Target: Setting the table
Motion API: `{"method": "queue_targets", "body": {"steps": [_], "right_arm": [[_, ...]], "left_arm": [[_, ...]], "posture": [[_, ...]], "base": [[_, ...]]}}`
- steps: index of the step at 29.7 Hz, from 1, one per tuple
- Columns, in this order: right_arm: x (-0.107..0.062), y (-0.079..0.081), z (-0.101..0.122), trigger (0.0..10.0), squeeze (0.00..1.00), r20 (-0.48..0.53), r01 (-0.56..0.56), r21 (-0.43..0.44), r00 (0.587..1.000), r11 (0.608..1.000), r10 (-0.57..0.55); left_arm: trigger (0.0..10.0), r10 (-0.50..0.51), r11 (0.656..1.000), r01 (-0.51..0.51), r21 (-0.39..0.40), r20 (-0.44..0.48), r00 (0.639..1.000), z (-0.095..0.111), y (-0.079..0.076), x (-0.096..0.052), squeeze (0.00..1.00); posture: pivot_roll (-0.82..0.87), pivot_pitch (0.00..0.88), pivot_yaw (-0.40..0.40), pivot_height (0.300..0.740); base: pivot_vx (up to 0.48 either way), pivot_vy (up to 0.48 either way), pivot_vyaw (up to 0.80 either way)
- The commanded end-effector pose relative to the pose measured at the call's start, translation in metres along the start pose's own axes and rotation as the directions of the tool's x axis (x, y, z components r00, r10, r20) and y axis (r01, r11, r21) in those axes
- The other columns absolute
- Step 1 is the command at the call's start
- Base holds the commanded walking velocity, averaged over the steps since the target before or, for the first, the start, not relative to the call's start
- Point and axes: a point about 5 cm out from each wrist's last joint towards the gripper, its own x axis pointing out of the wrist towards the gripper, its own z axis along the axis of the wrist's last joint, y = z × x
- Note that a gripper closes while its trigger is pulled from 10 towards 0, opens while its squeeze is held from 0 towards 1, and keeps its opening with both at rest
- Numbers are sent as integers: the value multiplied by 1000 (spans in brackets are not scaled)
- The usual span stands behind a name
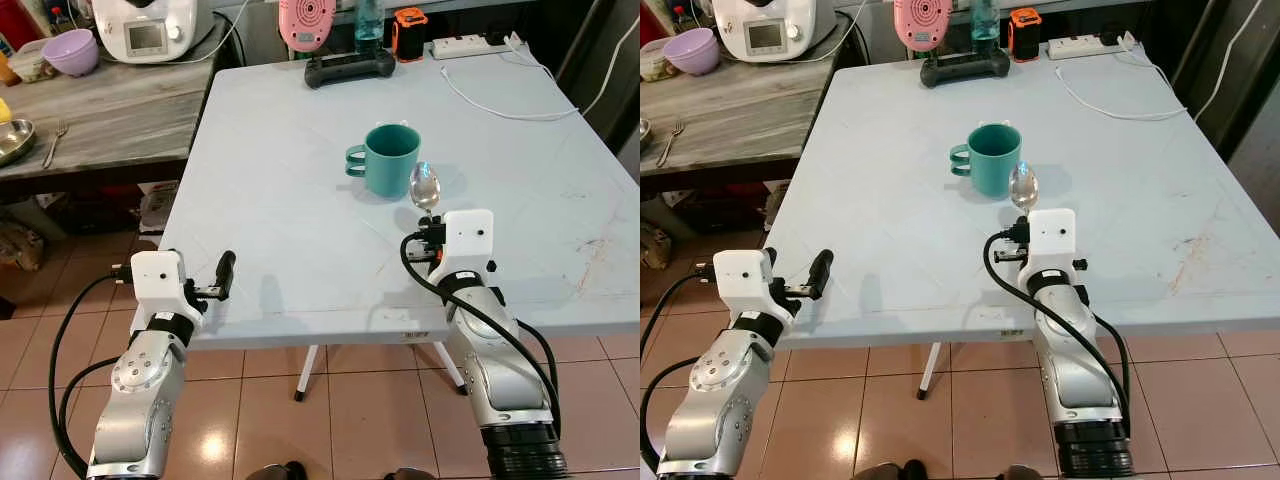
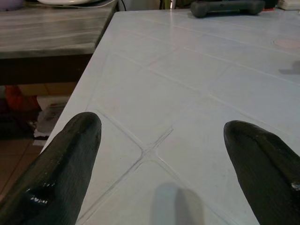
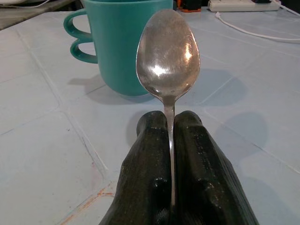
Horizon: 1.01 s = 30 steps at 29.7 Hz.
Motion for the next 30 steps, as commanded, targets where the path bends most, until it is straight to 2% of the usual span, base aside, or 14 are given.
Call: {"method": "queue_targets", "body": {"steps": [1,19,30], "right_arm": [[0,4,7,10000,0,36,-12,7,999,1000,12],[-4,0,8,10000,0,55,10,-2,998,1000,-10],[-1,0,14,10000,0,84,-3,-23,996,1000,5]], "left_arm": [[10000,34,999,-34,3,-11,999,-2,7,0,0],[10000,7,1000,-7,0,-14,1000,-1,3,3,0],[10000,18,1000,-18,-2,5,1000,-2,-2,4,0]], "posture": [[-92,121,149,740],[-111,133,160,740],[-110,120,139,740]], "base": [[0,345,0],[0,467,0],[0,480,0]]}}
